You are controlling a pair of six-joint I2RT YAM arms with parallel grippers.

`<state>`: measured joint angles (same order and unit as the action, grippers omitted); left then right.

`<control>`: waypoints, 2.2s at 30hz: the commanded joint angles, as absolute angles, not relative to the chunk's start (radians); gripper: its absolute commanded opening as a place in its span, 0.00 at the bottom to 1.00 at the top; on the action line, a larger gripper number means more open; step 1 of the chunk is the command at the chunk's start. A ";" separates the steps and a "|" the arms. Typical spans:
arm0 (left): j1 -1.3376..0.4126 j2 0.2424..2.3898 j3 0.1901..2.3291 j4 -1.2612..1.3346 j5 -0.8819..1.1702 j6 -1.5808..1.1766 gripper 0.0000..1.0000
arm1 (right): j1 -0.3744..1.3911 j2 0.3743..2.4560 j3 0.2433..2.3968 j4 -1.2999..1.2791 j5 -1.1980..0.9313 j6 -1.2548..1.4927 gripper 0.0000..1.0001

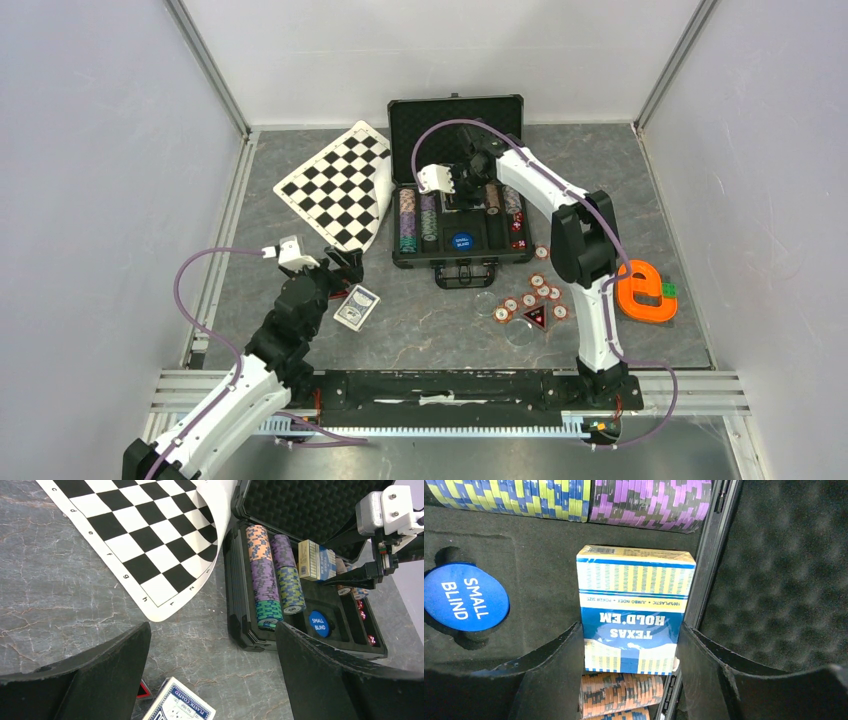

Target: Pack up texas hold em set

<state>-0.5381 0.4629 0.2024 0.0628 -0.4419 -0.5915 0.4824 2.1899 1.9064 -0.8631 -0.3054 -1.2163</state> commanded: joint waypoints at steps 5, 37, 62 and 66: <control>-0.537 0.469 0.201 0.109 -0.451 -0.556 1.00 | 0.494 2.217 1.916 -0.958 -0.273 -1.169 0.64; -0.537 0.445 0.201 0.094 -0.458 -0.552 1.00 | 0.270 1.808 1.295 0.371 -0.738 0.317 0.98; -0.538 0.457 0.202 0.097 -0.462 -0.552 1.00 | 0.517 2.050 1.571 0.008 -0.006 0.170 0.00; -0.538 0.461 0.202 0.097 -0.466 -0.551 1.00 | 0.520 2.080 1.537 -0.024 0.067 0.182 0.00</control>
<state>-0.5381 0.4549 0.2024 0.0620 -0.4427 -0.5900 0.5167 2.0583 1.5352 0.0418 -0.0528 0.1677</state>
